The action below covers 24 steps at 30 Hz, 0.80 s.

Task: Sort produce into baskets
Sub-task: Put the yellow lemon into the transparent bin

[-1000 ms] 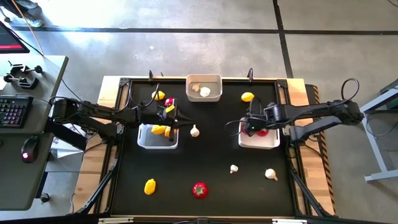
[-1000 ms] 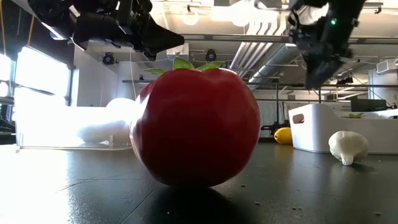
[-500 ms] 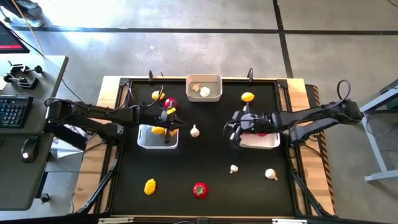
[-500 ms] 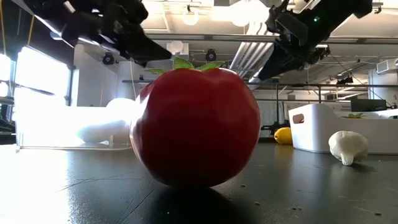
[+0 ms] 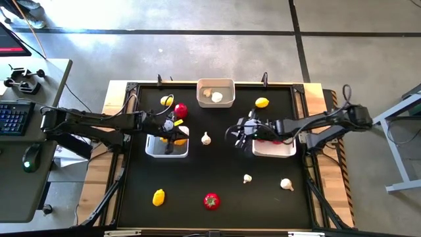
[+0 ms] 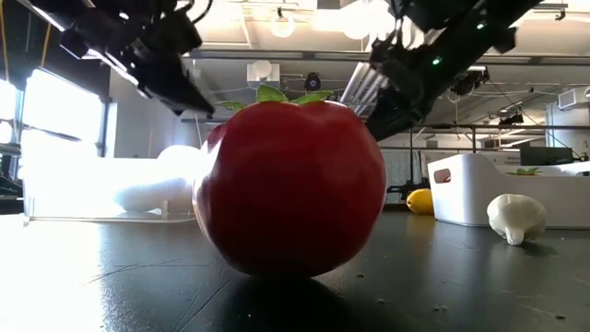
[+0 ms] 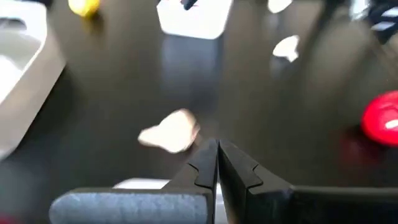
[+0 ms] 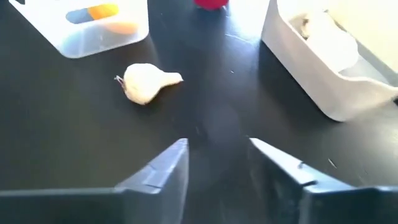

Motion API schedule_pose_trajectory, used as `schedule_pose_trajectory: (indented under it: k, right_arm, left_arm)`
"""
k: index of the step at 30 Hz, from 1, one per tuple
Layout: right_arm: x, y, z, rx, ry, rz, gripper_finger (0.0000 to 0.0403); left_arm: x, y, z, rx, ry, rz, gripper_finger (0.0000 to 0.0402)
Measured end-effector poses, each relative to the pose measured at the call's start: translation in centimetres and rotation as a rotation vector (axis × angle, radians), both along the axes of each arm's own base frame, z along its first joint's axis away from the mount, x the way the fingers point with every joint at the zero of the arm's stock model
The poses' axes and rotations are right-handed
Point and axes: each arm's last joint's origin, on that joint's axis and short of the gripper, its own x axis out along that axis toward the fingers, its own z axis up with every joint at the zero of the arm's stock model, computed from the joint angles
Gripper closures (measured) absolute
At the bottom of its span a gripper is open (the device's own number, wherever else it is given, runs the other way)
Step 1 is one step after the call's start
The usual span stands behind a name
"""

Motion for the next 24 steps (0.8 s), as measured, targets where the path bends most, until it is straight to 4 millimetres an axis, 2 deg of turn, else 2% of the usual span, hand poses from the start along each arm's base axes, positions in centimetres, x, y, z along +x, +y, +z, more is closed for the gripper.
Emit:
schedule_pose_trajectory:
  k: [4, 8, 15, 20, 24]
  right_arm:
    - [1.5, -0.4, -0.7, 0.014, -0.008, 0.000, 0.0175]
    - [2.4, -1.0, -0.6, -0.001, -0.007, -0.003, 0.0137]
    - [2.7, -1.4, 0.0, -0.027, -0.020, 0.007, 0.0127]
    - [2.8, -1.4, 0.1, -0.041, -0.023, 0.019, 0.0127]
    - [2.8, -1.4, 0.1, -0.041, -0.023, 0.019, 0.0127]
  left_arm:
    - [-0.3, 0.3, 0.3, 0.034, 0.108, 0.089, 0.0401]
    - [-0.6, 1.7, 1.8, 0.077, 0.182, 0.200, 0.0401]
    - [-2.5, 7.4, 4.1, 0.144, 0.369, 0.369, 0.0401]
    - [-3.5, 11.5, 4.8, 0.110, 0.578, 0.310, 0.0401]
    - [-3.1, 14.3, 4.7, 0.097, 0.705, 0.236, 0.0401]
